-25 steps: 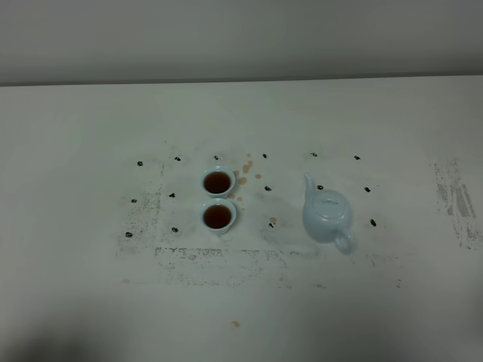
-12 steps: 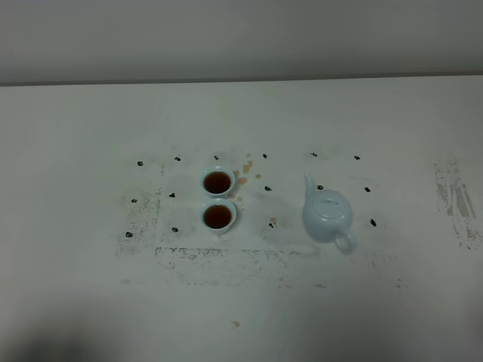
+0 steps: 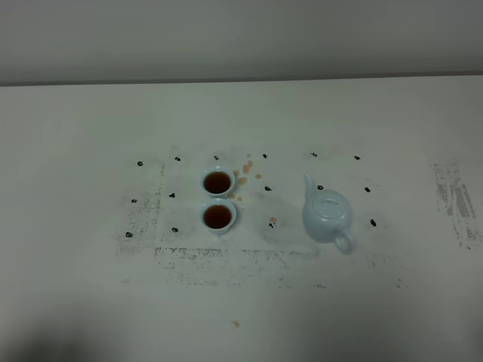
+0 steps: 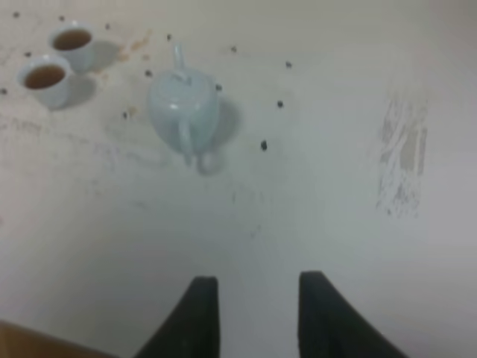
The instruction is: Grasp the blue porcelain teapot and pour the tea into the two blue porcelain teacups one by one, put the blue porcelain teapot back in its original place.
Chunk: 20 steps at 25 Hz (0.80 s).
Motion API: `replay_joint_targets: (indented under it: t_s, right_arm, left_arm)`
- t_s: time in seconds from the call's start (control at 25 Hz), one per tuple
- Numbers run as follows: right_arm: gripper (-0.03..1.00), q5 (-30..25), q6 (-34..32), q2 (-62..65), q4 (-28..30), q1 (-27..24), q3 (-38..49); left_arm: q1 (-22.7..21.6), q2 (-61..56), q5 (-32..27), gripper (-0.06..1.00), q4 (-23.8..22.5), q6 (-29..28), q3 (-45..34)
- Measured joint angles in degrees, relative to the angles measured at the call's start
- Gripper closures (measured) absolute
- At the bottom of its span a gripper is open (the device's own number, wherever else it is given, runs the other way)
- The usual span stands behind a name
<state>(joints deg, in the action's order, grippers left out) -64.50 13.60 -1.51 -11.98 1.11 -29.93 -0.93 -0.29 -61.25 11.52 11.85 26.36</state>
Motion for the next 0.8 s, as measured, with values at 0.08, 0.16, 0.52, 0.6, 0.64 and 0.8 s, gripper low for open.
replay_joint_targets:
  t_s: [0.08,0.16,0.52,0.6,0.64,0.8]
  right_arm:
    - [0.72,0.00,0.00,0.64,0.00,0.00,0.00]
    - [0.72,0.00,0.00,0.64,0.00,0.00,0.00]
    - [0.72,0.00,0.00,0.71,0.00,0.00,0.00]
    - [0.72,0.00,0.00,0.71,0.00,0.00,0.00]
    - [0.72,0.00,0.00,0.71,0.00,0.00,0.00]
    - [0.72,0.00,0.00,0.71,0.00,0.00,0.00]
  left_arm:
    - [0.00,0.00,0.00,0.26,0.00,0.00,0.00]
    - [0.00,0.00,0.00,0.26,0.00,0.00,0.00]
    - [0.00,0.00,0.00,0.26,0.00,0.00,0.00]
    - [0.00,0.00,0.00,0.26,0.00,0.00,0.00]
    - [0.00,0.00,0.00,0.26,0.00,0.00,0.00]
    - [0.00,0.00,0.00,0.26,0.00,0.00,0.00]
